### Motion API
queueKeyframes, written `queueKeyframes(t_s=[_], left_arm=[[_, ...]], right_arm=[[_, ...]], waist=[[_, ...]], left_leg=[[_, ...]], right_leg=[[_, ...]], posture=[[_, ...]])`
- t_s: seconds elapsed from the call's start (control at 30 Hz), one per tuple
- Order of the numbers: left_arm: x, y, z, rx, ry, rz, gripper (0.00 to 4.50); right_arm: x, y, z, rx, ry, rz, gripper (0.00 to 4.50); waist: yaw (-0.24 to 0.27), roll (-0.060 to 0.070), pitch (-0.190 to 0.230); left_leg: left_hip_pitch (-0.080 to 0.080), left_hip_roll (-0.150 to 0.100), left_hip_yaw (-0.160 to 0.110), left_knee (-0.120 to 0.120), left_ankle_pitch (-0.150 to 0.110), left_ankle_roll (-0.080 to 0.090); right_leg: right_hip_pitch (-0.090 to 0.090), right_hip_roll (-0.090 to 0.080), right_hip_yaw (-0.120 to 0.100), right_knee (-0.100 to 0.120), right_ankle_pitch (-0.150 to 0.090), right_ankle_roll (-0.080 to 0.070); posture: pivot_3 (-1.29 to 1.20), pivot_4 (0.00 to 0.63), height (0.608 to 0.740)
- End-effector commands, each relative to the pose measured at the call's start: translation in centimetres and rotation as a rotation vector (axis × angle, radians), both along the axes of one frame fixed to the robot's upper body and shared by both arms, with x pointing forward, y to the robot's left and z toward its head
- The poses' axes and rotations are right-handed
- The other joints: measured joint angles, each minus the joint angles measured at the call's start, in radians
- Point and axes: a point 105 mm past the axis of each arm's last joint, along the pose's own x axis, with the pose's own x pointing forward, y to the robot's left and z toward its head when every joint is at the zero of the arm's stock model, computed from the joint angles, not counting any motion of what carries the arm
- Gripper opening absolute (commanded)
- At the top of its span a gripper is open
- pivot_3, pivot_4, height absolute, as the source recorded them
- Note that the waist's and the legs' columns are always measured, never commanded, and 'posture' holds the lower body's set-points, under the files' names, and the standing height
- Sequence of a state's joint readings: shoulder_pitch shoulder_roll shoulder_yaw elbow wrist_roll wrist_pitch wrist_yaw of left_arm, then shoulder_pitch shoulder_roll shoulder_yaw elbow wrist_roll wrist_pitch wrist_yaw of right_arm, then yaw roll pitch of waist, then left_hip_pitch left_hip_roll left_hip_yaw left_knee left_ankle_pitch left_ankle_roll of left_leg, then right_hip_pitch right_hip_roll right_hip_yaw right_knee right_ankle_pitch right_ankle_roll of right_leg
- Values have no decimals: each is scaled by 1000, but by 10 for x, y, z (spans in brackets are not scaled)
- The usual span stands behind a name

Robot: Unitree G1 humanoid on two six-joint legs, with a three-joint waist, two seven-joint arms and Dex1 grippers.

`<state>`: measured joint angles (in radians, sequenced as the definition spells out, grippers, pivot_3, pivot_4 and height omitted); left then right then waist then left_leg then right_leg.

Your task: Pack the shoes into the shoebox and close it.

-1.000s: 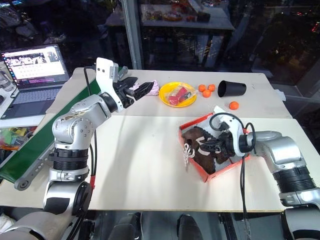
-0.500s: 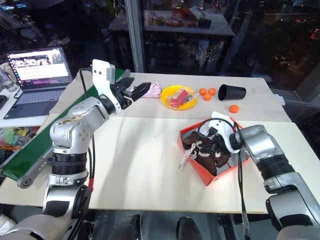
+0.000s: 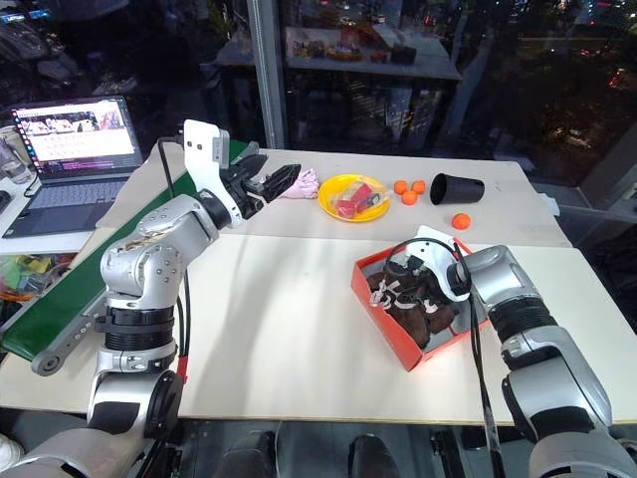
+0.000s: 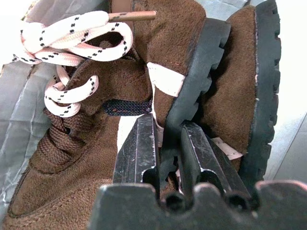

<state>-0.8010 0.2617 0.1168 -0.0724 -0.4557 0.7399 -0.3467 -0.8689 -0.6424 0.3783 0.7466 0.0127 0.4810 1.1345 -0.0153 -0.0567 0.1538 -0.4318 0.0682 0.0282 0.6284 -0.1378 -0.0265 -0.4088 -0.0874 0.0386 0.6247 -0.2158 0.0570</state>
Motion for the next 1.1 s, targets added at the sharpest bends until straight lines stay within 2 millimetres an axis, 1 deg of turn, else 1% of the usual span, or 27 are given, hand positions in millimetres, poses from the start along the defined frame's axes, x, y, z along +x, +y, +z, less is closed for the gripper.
queueKeyframes(t_s=[0.03, 0.13, 0.2, 0.4, 0.47, 0.5, 0.53, 0.63, 0.73, 0.77, 0.8, 0.87, 0.93, 1.0, 1.03, 1.07, 1.1], left_arm=[[-8, -5, 14, -9, -58, -21, 3984], [-7, -7, 13, -11, -55, -31, 3984], [-7, -10, 14, -11, -55, -39, 3984], [-5, -15, 14, -9, -54, -61, 3984], [-4, -16, 14, -8, -53, -69, 3984], [-4, -17, 14, -7, -54, -74, 3984], [-3, -18, 15, -7, -54, -78, 3984], [-2, -22, 16, -6, -57, -92, 3984], [-2, -23, 17, -6, -60, -96, 3984], [-2, -23, 17, -6, -60, -97, 3984], [-1, -23, 17, -5, -60, -97, 3984], [-1, -23, 17, -3, -59, -99, 3984], [-1, -22, 16, 0, -58, -100, 3984], [-2, -22, 16, 1, -58, -100, 3984], [-1, -22, 16, 2, -57, -98, 3984], [-1, -21, 16, 2, -56, -98, 3984], [-1, -22, 16, 3, -55, -98, 3984]], right_arm=[[5, -16, -17, -137, -53, -55, 209], [19, -8, -1, -152, -175, -56, 208], [22, -2, 7, -146, -216, -50, 208], [20, 11, 23, -66, -277, -73, 198], [15, 12, 22, -47, -266, -80, 198], [13, 11, 20, -43, -257, -78, 997], [11, 10, 18, -40, -250, -82, 1204], [6, 6, 11, -45, -224, -91, 2200], [5, 5, 10, -48, -224, -102, 3193], [4, 4, 11, -49, -227, -106, 3498], [4, 4, 13, -46, -230, -113, 3922], [3, -1, 29, -35, -239, -127, 4482], [-1, -3, 49, -1, -245, -130, 4482], [-5, -5, 63, 26, -252, -139, 4482], [-7, -8, 75, 46, -265, -154, 4482], [-9, -11, 86, 64, -278, -168, 4482], [-11, -14, 99, 84, -303, -191, 4482]], waist=[[-3, 0, 0], [-9, 0, 0], [-13, 0, 0], [-22, 1, 1], [-23, 1, 1], [-24, 1, 1], [-25, 1, 1], [-24, 2, 1], [-23, 4, 3], [-23, 4, 3], [-23, 4, 3], [-22, 4, 3], [-19, 7, 5], [-14, 8, 5], [-10, 8, 5], [-6, 9, 6], [-5, 10, 7]], left_leg=[[3, 0, 0, 0, -1, -1], [7, 0, 0, 0, -1, -2], [8, 0, 0, 0, -1, -2], [7, -1, 0, 0, -1, -3], [6, -1, 0, 0, -1, -3], [6, -1, 0, -1, -1, -3], [5, -1, 0, -1, -1, -2], [5, -1, 0, -3, -1, -2], [5, -1, 0, -4, 0, 0], [4, -1, 0, -4, 0, 0], [3, -1, 0, -4, 0, 1], [2, -1, 0, -4, 0, 1], [1, -1, 0, -4, 0, 1], [-3, -2, 0, -4, 0, 1], [-6, -2, 0, -3, 0, 1], [-11, -2, 0, -3, 2, 4], [-12, -2, 0, -3, 2, 4]], right_leg=[[3, 0, 0, 0, 0, 0], [6, 0, 0, 0, 0, -1], [6, 0, 0, 0, 0, -2], [5, 0, 1, 1, 1, -3], [4, 0, 1, 0, 1, -3], [4, 0, 1, 0, 0, -2], [3, 0, 1, 0, 0, -2], [3, 0, 2, 0, -2, -1], [2, 0, 2, 0, -4, 0], [2, 0, 2, 0, -4, 0], [1, 0, 2, 0, -4, 0], [0, 0, 2, 0, -3, 1], [-2, 0, 2, 0, -4, 0], [-5, 0, 2, 0, -4, 0], [-10, 0, 3, 1, -3, 0], [-14, 0, 3, 2, -1, 4], [-15, 0, 3, 2, 0, 4]], posture=[[0, 150, 740], [0, 150, 740], [0, 150, 740], [0, 150, 740], [0, 150, 740], [0, 150, 740], [0, 150, 740], [0, 150, 740], [0, 150, 740], [0, 150, 740], [0, 150, 740], [0, 150, 740], [0, 150, 740], [0, 150, 740], [0, 150, 740], [0, 150, 740], [0, 150, 740]])
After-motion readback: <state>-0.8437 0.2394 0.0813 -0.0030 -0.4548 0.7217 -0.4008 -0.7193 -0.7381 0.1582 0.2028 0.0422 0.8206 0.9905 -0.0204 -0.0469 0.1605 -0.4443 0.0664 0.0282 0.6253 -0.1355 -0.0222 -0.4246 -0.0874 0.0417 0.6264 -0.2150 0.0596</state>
